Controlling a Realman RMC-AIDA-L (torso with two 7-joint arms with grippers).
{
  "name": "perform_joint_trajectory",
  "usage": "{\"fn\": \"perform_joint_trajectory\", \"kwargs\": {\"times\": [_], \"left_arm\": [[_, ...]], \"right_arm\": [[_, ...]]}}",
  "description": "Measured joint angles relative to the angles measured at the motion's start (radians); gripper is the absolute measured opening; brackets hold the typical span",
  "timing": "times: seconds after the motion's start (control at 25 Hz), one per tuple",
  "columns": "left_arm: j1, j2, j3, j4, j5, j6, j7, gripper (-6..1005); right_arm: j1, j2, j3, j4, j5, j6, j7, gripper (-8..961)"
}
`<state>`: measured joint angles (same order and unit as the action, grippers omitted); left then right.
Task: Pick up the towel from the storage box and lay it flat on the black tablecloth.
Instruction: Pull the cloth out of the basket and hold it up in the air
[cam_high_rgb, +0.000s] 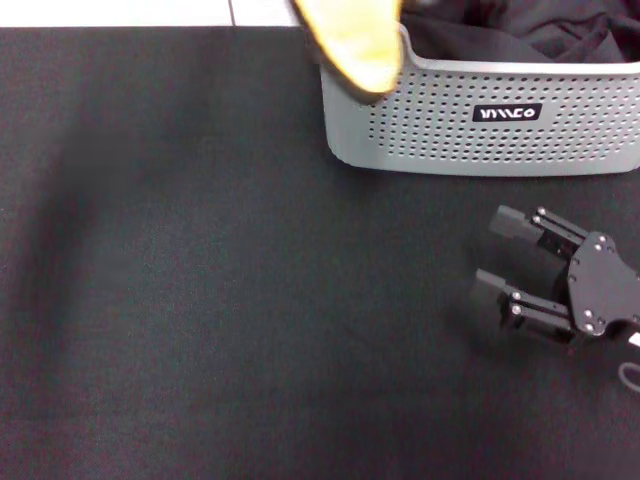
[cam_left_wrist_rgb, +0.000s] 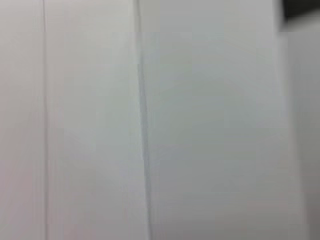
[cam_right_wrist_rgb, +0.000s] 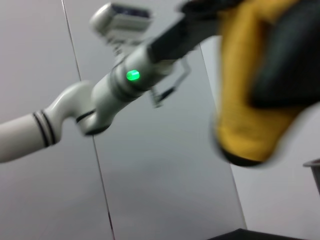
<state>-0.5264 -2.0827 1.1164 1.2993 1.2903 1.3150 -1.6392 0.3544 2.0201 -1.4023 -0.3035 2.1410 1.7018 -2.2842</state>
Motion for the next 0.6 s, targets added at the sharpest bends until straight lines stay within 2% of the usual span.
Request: {"fn": "perform_joint_trajectory", "kwargs": {"times": [0.2,0.28,0.36,0.44,0.6], "left_arm": [[0.042,0.002,-0.183,-0.086,-0.237,0.297,0.026,46],[0.044,0.016,-0.247,-0.151,-0.306,0.421,0.009,45],[0.046,0.037,-0.27,-0.2,-0.325,0.474,-0.003,44],[0.051,0.049,-0.272,-0.245,-0.325,0.493,-0.008,43],[0.062,0.052,-0.271,-0.341,-0.303,0.507,0.012,41]], "right_arm": [[-0.002,0.001,0.02,0.009,0.054,0.028,-0.038,801],[-0.004,0.001,0.026,0.01,0.088,0.04,-0.043,800],[-0.002,0.001,0.027,0.005,0.119,0.044,-0.046,799],[0.002,0.002,0.027,-0.002,0.127,0.044,-0.05,799],[0.038,0.006,0.018,-0.038,0.126,0.035,-0.149,798]]}}
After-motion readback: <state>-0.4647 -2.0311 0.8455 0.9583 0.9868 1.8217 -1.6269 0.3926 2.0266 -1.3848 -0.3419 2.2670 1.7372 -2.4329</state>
